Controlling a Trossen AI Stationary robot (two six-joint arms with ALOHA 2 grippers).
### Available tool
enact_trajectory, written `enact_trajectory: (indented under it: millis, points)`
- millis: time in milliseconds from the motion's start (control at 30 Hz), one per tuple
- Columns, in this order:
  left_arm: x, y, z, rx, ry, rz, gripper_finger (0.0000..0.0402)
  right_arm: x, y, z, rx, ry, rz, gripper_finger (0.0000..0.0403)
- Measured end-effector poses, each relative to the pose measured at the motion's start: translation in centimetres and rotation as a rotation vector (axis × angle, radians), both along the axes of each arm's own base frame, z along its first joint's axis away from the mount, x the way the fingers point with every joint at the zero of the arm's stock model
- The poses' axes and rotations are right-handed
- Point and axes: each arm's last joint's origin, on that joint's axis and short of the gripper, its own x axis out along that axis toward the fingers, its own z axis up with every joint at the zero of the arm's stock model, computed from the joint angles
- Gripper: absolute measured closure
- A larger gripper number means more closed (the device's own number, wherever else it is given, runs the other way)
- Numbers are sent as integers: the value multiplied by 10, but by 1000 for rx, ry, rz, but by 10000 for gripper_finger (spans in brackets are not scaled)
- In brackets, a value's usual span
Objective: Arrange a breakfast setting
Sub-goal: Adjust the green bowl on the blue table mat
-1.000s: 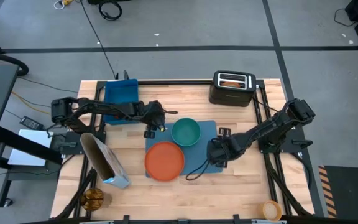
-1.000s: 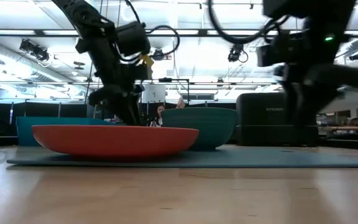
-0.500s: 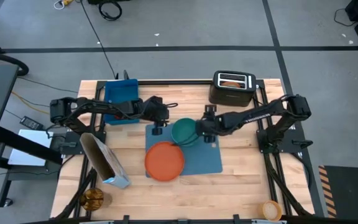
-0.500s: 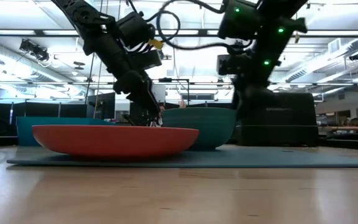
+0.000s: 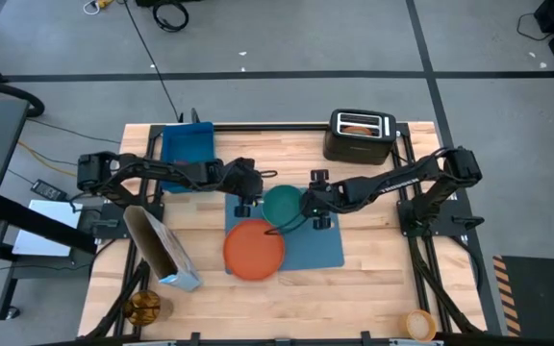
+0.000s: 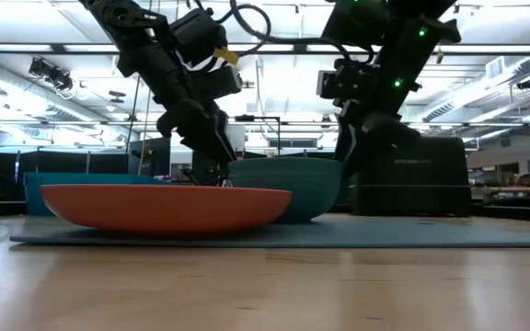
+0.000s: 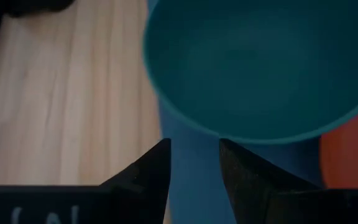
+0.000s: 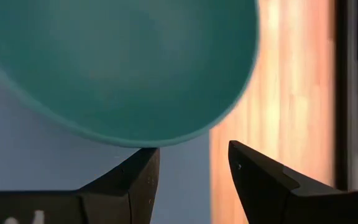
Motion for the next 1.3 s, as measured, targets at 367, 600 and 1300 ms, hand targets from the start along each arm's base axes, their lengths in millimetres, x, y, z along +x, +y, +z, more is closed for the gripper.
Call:
enact_trajectory:
  millis: [367, 600, 1300]
  points:
    - [2, -23, 0, 10, 19, -41, 258, -1, 19, -1, 96, 0, 56, 203]
    - [-7, -18, 2, 8, 81, 22, 258, -9, 15, -4, 126, 58, -18, 203]
    - [7, -27, -4, -118, -14, 15, 258, -9, 17, 3, 374, 15, -21, 203]
